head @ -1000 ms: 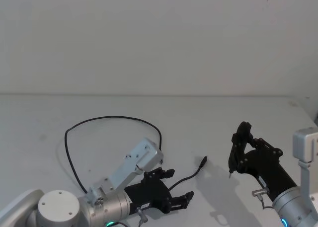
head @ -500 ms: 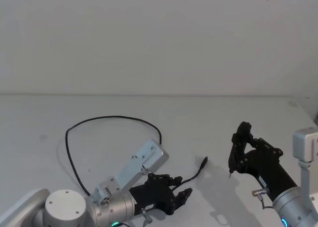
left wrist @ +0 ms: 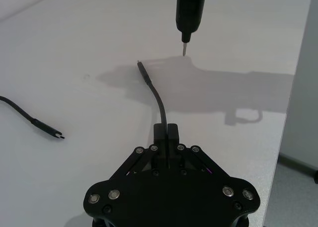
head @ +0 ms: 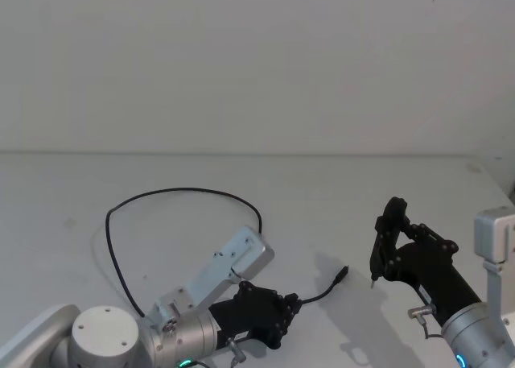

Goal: Pick up the data cable with the one hand.

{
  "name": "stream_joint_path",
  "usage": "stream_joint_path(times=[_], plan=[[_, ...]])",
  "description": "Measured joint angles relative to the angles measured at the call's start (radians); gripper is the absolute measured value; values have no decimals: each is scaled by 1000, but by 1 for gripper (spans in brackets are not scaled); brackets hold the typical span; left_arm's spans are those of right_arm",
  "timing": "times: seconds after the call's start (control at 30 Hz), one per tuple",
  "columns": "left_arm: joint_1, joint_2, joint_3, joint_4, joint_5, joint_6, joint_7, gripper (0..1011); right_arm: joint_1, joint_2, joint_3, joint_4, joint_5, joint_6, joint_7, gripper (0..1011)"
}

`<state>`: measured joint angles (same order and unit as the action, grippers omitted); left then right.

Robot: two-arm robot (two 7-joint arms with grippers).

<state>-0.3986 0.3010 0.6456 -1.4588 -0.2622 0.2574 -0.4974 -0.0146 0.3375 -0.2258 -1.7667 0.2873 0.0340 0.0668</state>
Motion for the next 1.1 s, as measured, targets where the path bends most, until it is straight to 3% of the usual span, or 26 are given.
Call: stream_joint_path(times=[0.57, 1.1], plan=[[-7, 16, -45, -58, -27, -31, 1, 35, 0, 0, 0, 0, 0, 0, 0, 279], [-4, 50, -57, -102, -54, -40, -27, 35, 23, -12, -4, 3, -17, -27, 3, 279]])
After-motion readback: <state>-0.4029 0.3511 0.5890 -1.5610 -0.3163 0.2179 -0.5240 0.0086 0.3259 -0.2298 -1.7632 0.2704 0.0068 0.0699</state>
